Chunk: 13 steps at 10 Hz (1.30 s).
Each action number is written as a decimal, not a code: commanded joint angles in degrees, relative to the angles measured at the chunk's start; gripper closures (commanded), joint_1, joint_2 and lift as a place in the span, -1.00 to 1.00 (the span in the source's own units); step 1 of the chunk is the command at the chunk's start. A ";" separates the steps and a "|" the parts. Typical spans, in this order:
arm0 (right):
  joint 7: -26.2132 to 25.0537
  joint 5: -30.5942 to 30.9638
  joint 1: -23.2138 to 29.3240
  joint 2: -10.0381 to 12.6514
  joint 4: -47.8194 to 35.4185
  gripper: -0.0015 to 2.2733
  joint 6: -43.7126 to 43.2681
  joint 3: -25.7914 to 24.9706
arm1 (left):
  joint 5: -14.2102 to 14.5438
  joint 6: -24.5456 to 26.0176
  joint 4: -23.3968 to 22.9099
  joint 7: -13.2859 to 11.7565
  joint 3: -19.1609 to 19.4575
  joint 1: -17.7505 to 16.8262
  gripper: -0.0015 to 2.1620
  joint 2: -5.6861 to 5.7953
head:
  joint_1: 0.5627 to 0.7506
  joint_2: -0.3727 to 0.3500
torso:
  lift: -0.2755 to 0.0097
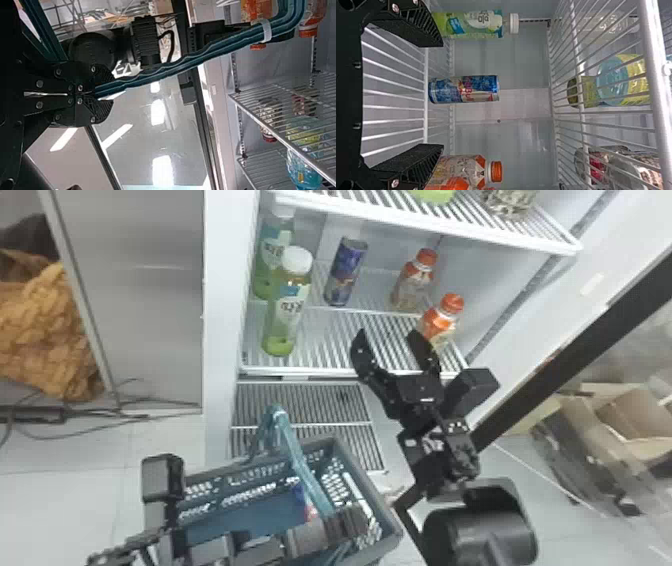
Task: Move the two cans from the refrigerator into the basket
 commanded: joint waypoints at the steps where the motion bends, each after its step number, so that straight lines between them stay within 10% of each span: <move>1: 0.00 0.23 -2.46 -0.25 2.67 -0.90 -0.38 0.28 | -0.09 -0.02 0.17 0.00 -0.04 0.02 0.09 0.00 | 0.41 -0.94 | -1.00; 13: -3.87 -0.80 -21.16 -1.66 20.11 -0.91 -3.19 7.25 | -0.09 0.12 0.59 0.00 -0.73 -1.25 0.09 0.26 | 0.41 -0.94 | -1.00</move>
